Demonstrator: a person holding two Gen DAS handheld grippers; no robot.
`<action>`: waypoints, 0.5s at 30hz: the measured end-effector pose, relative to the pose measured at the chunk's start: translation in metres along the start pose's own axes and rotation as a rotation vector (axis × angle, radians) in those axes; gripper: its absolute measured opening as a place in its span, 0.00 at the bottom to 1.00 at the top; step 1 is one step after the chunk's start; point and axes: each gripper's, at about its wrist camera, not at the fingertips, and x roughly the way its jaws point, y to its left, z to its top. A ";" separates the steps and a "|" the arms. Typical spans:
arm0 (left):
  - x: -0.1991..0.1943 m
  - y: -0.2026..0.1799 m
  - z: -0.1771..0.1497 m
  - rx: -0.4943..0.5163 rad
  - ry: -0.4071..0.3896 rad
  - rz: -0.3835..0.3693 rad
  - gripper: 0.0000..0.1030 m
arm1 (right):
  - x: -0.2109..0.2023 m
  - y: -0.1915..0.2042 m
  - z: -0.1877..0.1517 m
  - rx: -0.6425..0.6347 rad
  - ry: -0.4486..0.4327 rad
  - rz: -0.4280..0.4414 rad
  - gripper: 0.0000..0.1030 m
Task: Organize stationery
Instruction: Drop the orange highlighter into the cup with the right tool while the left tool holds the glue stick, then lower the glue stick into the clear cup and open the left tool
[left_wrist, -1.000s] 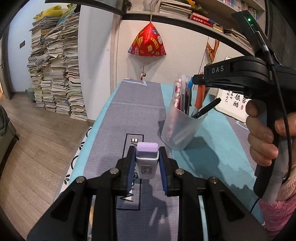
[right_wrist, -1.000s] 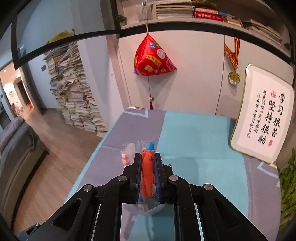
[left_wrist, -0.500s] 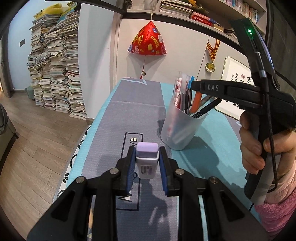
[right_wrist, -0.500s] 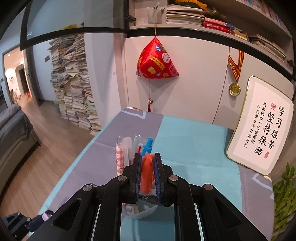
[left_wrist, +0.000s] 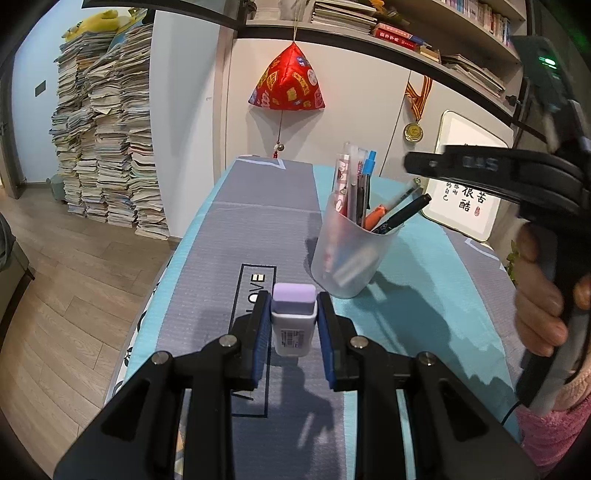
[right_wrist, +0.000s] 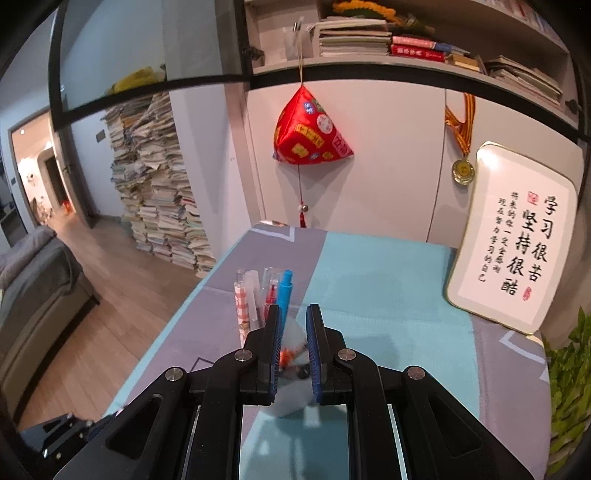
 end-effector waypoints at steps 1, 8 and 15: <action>0.000 0.000 0.000 0.000 0.001 -0.001 0.22 | -0.004 -0.002 -0.001 -0.003 -0.004 0.000 0.13; -0.003 -0.008 0.008 0.015 -0.017 -0.014 0.22 | -0.023 -0.021 -0.020 -0.004 0.019 -0.034 0.13; -0.011 -0.025 0.037 0.039 -0.068 -0.058 0.22 | -0.023 -0.048 -0.046 0.055 0.087 -0.066 0.14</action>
